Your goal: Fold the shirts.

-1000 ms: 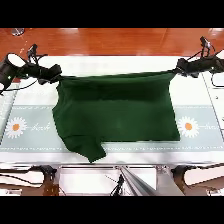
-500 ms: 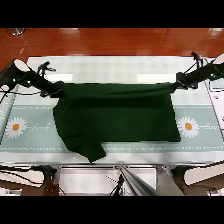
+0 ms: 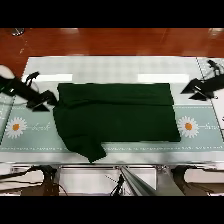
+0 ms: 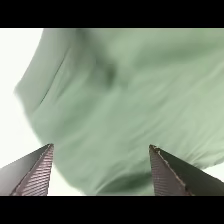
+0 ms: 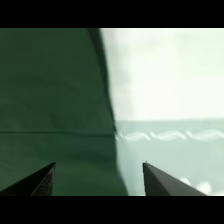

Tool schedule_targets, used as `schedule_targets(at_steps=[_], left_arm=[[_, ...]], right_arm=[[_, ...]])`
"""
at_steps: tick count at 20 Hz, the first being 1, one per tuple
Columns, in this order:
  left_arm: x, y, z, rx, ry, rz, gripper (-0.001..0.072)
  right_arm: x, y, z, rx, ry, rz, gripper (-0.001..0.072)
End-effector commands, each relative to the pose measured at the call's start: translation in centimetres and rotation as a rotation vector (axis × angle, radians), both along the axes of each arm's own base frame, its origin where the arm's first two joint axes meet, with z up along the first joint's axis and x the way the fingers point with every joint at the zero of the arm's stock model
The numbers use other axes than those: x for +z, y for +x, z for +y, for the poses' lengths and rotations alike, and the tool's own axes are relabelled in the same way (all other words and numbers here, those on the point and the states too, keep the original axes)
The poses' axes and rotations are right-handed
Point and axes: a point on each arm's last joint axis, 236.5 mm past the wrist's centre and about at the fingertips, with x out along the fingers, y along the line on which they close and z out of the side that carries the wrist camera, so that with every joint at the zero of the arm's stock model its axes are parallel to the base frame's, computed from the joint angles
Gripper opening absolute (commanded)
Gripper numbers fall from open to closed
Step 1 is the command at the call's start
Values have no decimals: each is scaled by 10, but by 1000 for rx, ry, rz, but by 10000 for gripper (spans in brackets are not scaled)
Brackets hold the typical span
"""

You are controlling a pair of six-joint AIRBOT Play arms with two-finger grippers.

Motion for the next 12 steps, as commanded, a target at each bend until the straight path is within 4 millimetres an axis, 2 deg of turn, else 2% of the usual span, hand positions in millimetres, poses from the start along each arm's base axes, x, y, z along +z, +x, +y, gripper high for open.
schedule_targets(at_steps=[1,3,4,6,8,12], left_arm=[[-18,-66,17,105,17,16,704],[-40,-108,16,209,-6,52,704],[-46,-120,9,262,-44,50,704],[-51,-132,-20,321,-165,18,704],[-50,-134,-40,331,-222,9,704],[-48,-146,-66,188,-235,43,704]], right_arm=[[0,-44,-13,-150,-53,-87,629],[-17,-70,20,-218,18,-125,630],[-22,-79,42,-247,85,-156,629],[-26,-91,75,-269,203,-196,629],[-31,-101,88,-260,240,-186,629],[-33,-108,91,-233,245,-165,629]])
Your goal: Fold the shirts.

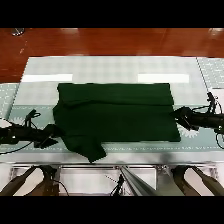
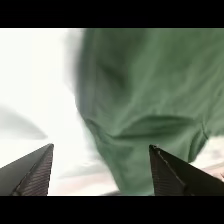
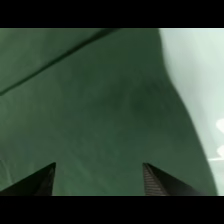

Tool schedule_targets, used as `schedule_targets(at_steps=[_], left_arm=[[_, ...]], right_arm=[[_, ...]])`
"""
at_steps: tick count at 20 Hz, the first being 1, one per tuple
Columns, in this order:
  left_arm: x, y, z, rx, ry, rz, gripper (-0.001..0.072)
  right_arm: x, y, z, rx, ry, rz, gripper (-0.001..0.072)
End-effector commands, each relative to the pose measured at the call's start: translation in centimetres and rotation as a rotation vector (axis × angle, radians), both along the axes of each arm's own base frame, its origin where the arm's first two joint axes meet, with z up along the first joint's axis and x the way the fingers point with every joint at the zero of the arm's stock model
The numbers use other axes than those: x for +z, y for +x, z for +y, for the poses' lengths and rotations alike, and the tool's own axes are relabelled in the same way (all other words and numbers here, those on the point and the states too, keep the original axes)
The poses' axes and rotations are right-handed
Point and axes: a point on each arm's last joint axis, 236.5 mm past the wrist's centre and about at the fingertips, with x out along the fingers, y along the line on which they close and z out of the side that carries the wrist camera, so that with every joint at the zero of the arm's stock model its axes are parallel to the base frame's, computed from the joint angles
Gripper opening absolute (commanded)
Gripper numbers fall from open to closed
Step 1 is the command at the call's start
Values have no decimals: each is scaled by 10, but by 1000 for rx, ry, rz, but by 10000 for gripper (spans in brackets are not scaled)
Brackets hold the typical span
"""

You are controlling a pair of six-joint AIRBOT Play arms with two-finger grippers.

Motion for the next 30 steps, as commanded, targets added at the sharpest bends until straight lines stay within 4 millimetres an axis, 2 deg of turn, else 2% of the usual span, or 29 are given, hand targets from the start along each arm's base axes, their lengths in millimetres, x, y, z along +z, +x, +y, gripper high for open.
schedule_targets(at_steps=[1,6,7,8,10,12,14,17,21,22,25,28,29,30], left_arm=[[-3,-10,-25,-72,-28,1,704],[-9,5,-60,-26,-61,-59,684],[-9,6,-62,-35,-65,-69,389],[-8,6,-62,-49,-67,-79,52],[-4,5,-65,-83,-84,-100,38],[1,11,-69,-74,-106,-124,38],[10,19,-76,-61,-150,-163,38],[14,24,-80,-49,-173,-184,38],[14,24,-80,-58,-171,-192,38],[14,24,-80,-58,-172,-192,39],[14,23,-80,-60,-175,-189,39],[14,23,-80,-60,-174,-189,39],[15,24,-80,-59,-174,-191,39],[16,26,-79,-57,-172,-197,39]], right_arm=[[-1,-6,10,1,34,-9,629],[0,-5,6,-8,28,-14,629],[1,-4,-5,-19,0,-15,629],[4,-5,-25,-36,-49,-5,629],[1,-24,-73,-117,-149,97,629],[-15,-64,-95,-180,-191,278,629],[-32,-94,-92,-144,-234,406,628],[-45,-110,-57,-7,-202,474,628],[-56,-107,-34,103,-183,498,629],[-60,-101,-27,127,-171,483,629],[-70,-75,-13,133,-147,421,628],[-58,-36,-2,111,-74,316,618],[-51,-25,-1,109,-65,281,570],[-43,-17,-1,119,-60,252,369]])
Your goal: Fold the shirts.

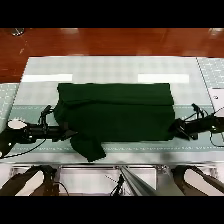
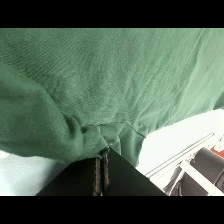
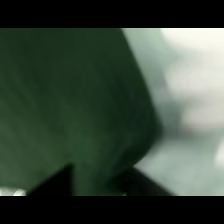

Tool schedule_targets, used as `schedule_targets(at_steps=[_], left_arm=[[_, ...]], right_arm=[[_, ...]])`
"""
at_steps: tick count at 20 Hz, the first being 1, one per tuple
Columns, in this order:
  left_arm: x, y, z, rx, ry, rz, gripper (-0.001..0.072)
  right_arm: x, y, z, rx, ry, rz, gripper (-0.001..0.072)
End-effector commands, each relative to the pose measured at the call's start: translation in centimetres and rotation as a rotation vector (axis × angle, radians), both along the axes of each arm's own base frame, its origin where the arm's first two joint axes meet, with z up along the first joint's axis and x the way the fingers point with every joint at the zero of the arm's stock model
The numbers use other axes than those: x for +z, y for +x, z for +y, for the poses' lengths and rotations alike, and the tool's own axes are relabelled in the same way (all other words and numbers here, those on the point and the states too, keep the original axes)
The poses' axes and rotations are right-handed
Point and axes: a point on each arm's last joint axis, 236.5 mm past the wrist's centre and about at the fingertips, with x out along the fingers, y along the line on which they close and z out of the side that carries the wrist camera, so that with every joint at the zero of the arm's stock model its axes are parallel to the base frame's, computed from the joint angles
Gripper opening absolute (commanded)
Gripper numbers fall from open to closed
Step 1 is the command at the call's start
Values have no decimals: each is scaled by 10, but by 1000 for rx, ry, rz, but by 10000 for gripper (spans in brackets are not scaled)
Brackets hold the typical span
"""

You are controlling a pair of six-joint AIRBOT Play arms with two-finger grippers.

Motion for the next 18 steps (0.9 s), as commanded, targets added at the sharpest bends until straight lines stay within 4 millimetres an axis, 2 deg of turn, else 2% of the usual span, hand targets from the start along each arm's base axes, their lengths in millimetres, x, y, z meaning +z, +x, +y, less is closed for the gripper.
schedule_targets(at_steps=[1,3,5,9,14,18], left_arm=[[4,6,3,8,0,-16,39],[16,19,8,15,-5,-47,39],[35,37,17,6,-8,-118,39],[62,92,42,88,42,-211,38],[62,167,49,105,26,-164,39],[58,231,49,108,2,-138,38]], right_arm=[[21,40,8,28,50,-141,37],[35,47,9,79,62,-174,19],[49,62,3,88,48,-214,19],[68,104,2,59,99,-275,19],[71,165,-5,10,160,-333,19],[70,212,2,75,145,-374,19]])
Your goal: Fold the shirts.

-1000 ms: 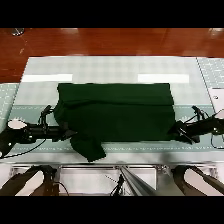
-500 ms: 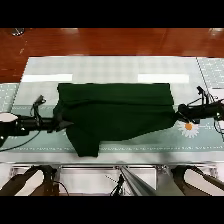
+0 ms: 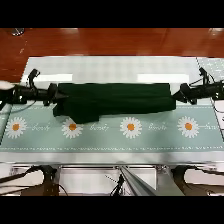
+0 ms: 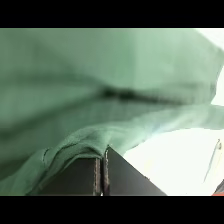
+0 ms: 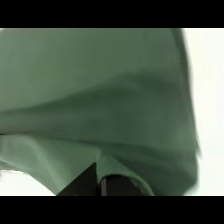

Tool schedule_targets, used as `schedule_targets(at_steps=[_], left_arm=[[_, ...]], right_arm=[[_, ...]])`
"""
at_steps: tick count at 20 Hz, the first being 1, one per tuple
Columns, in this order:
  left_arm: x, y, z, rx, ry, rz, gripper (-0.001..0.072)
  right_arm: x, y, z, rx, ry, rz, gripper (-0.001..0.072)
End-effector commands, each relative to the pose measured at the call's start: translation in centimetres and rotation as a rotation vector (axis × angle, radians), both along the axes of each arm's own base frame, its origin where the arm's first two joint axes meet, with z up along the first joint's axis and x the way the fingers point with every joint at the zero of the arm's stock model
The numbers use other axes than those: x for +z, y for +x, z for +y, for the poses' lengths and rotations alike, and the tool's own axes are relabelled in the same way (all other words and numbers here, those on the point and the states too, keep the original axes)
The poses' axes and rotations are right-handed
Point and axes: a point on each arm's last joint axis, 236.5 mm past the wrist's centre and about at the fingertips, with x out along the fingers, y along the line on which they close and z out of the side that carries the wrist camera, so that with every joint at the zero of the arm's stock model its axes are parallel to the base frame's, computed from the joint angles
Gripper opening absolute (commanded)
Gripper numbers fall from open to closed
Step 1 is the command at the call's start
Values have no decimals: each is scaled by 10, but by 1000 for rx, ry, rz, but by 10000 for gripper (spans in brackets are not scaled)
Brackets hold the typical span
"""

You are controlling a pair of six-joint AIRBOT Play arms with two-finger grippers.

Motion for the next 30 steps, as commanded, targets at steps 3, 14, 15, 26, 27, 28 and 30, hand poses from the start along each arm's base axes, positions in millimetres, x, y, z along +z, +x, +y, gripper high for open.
schedule_targets(at_steps=[3,14,15,26,27,28,30], left_arm=[[-4,81,7,36,-27,21,38],[-31,52,91,-61,170,228,704],[-27,35,120,-48,239,275,704],[56,-4,57,157,217,-299,704],[60,-14,29,113,175,-319,704],[62,-21,8,72,150,-323,704],[62,-28,-27,-14,140,-337,700]], right_arm=[[1,71,-9,-32,-12,-54,19],[-16,84,-46,-18,-48,-26,625],[-11,73,-65,-22,-61,-5,624],[-68,31,-13,36,98,155,623],[-67,35,2,58,112,141,622],[-66,39,13,73,106,129,611],[-60,40,29,111,110,126,283]])
